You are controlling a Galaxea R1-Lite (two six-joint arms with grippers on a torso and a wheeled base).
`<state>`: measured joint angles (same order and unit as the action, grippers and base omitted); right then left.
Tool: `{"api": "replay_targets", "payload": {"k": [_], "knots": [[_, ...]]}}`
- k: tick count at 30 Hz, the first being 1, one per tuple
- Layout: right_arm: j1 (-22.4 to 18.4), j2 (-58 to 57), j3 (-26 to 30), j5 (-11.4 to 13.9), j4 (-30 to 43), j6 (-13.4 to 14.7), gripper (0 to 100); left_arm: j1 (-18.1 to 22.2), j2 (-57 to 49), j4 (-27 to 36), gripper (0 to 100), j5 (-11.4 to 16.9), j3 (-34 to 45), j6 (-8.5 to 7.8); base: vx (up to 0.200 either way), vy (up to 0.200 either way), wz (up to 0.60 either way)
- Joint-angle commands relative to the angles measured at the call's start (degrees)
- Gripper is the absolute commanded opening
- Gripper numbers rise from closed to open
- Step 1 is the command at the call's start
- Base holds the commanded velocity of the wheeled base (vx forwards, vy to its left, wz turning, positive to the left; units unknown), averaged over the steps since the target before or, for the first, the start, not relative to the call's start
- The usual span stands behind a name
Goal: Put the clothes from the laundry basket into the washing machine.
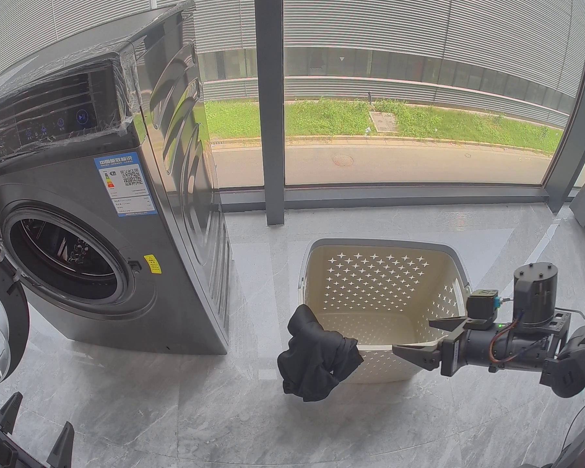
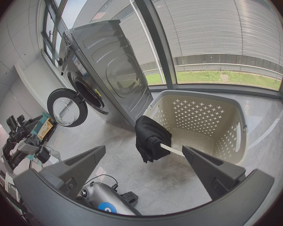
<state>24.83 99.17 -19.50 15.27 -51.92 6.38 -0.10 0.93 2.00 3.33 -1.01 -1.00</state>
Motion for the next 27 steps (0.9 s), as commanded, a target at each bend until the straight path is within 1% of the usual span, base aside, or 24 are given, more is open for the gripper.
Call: {"api": "replay_targets", "payload": {"k": [1, 4, 6, 7, 9, 11, 13, 14, 17, 18, 19, 22, 23, 25, 26, 27], "knots": [[1.53, 7.97, -3.08, -0.16, -1.96, 0.04, 100, 0.01, -0.93, 0.02, 100, 0.01, 0.92, 0.03, 0.000, 0.000, 0.00], [1.53, 11.48, -4.05, -0.25, -4.24, 0.04, 100, 0.01, -0.93, 0.02, 100, 0.01, 0.92, 0.03, 0.000, 0.000, 0.00], [1.97, 13.59, -4.14, -0.25, -6.09, 0.04, 100, 0.01, -0.93, 0.02, 100, 0.01, 0.92, 0.03, 0.000, 0.000, 0.00], [3.03, 15.61, -4.14, -0.33, -8.46, 0.04, 100, 0.01, -0.93, 0.02, 100, 0.01, 0.92, -0.06, 0.000, 0.000, 0.00], [3.29, 17.20, -4.31, -0.42, -10.22, 0.04, 100, 0.01, -0.93, 0.02, 100, 0.01, 0.92, -0.06, 0.000, 0.000, 0.00], [3.29, 20.19, -5.46, -1.56, -12.94, -0.05, 100, 0.01, -0.93, 0.02, 100, 0.01, 0.92, -0.06, 0.000, 0.000, 0.00], [3.29, 22.12, -6.51, -1.83, -14.26, 0.13, 100, 0.01, -0.93, 0.02, 100, 0.01, 0.92, -0.06, 0.000, 0.000, 0.00], [2.94, 24.05, -8.09, -1.83, -15.05, 0.22, 100, 0.01, -0.93, 0.02, 100, 0.01, 0.92, -0.06, 0.000, 0.000, 0.00], [2.68, 27.13, -10.73, -1.92, -14.97, 0.22, 100, 0.01, -0.93, 0.02, 100, 0.01, 0.92, -0.06, 0.000, 0.000, 0.00], [2.68, 27.13, -10.73, -1.92, -14.97, 0.22, 100, 0.01, -0.93, 0.02, 100, 0.01, 0.92, -0.06, 0.000, 0.000, 0.00], [2.77, 28.62, -12.58, -2.00, -14.79, 0.22, 100, 0.01, -0.93, 0.02, 100, 0.01, 0.92, -0.06, 0.000, 0.000, 0.00], [2.77, 30.29, -14.51, -2.18, -14.44, 0.30, 100, 0.01, -0.93, 0.02, 100, 0.01, 0.92, -0.06, 0.000, 0.000, 0.00], [2.85, 30.91, -15.30, -2.44, -14.44, 0.30, 100, 0.01, -0.93, 0.02, 100, 0.01, 0.92, -0.06, 0.000, 0.000, 0.00], [2.68, 32.31, -16.53, -4.20, -14.44, 0.22, 100, 0.01, -0.93, 0.02, 100, 0.01, 0.92, -0.06, 0.000, 0.000, 0.00], [2.68, 32.31, -16.53, -4.20, -14.44, 0.22, 100, 0.01, -0.93, 0.02, 100, 0.01, 0.92, -0.06, 0.000, 0.000, 0.00], [2.68, 33.28, -17.67, -4.90, -14.53, 0.22, 100, 0.01, -0.93, 0.02, 100, 0.01, 0.92, -0.06, 0.000, 0.000, 0.00]]}}
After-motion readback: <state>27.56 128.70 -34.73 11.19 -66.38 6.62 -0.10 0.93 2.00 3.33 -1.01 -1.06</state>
